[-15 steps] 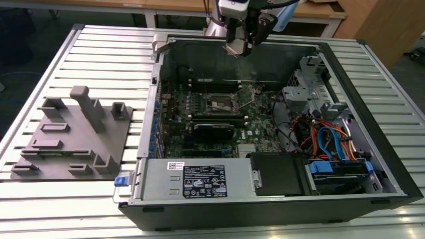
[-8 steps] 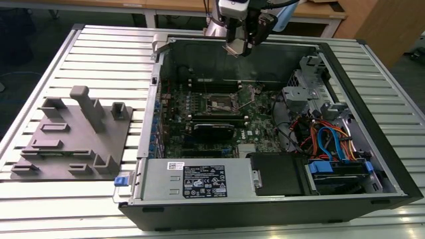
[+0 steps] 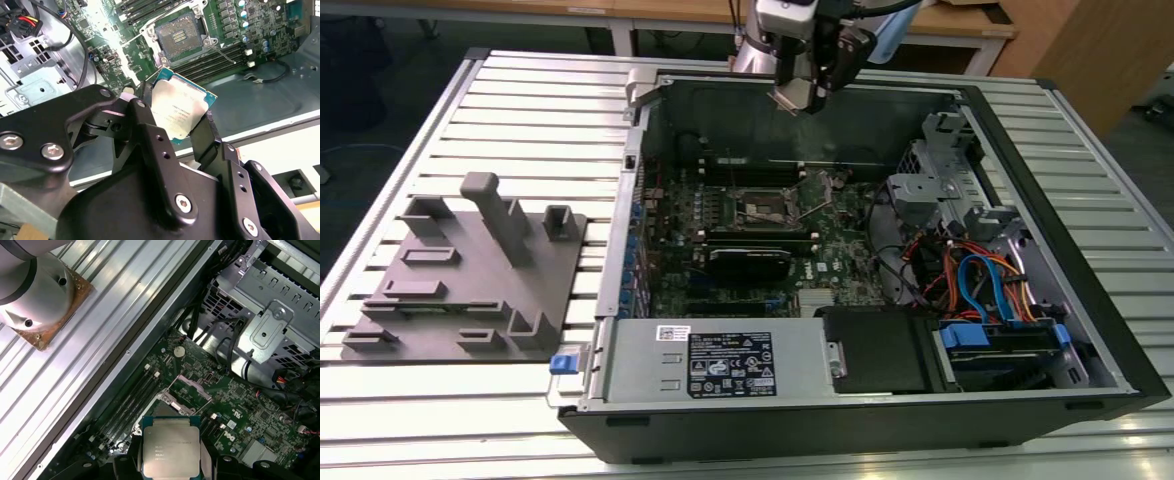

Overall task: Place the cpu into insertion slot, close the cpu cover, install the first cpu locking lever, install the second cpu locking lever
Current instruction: 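Place the cpu into insertion slot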

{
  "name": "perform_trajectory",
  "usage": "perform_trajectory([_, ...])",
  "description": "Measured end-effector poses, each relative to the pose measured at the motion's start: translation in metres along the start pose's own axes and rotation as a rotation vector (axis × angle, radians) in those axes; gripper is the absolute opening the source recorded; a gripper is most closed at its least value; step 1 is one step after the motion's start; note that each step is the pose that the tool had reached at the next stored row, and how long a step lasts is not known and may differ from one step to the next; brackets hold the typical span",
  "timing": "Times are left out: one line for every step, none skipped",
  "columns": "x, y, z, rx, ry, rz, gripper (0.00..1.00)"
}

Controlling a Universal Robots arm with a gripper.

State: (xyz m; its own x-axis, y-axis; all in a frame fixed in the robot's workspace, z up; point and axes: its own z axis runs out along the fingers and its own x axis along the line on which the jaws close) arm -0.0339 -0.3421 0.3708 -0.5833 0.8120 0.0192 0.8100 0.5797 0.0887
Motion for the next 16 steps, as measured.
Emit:
perform_trajectory([0.0,0.0,0.0,-0.0002,-0.0007,0.008,0.54])
perform_trajectory([0.0,0.0,0.0001,-0.0004,-0.0016,0.018,0.54])
perform_trajectory([0.0001,0.0001,0.0001,-0.0005,-0.0026,0.029,0.54])
perform_trajectory([0.0002,0.0001,0.0002,-0.0007,-0.0037,0.04,0.54])
perform_trajectory([0.0002,0.0001,0.0002,-0.0008,-0.0048,0.051,0.54])
perform_trajectory([0.0002,0.0001,0.0003,-0.0011,-0.0058,0.063,0.54])
perform_trajectory([0.0002,0.0001,0.0003,-0.0012,-0.0068,0.074,0.54])
perform_trajectory([0.0002,0.0001,0.0003,-0.0014,-0.0078,0.084,0.54])
perform_trajectory([0.0002,0.0001,0.0004,-0.0016,-0.0087,0.094,0.54])
perform_trajectory([0.0002,0.0001,0.0003,-0.0017,-0.0094,0.103,0.54])
perform_trajectory([0.0002,0.0001,0.0004,-0.0019,-0.0101,0.11,0.54])
perform_trajectory([0.0002,0.0001,0.0004,-0.0021,-0.0107,0.117,0.54])
perform_trajectory([0.0002,0.0001,0.0004,-0.0021,-0.0111,0.122,0.54])
perform_trajectory([0.0002,0.0001,0.0004,-0.0022,-0.0115,0.126,0.54])
perform_trajectory([0.0002,0.0001,0.0004,-0.0022,-0.0117,0.128,0.54])
perform_trajectory([0.0002,0.0001,0.0004,-0.0022,-0.0117,0.129,0.54])
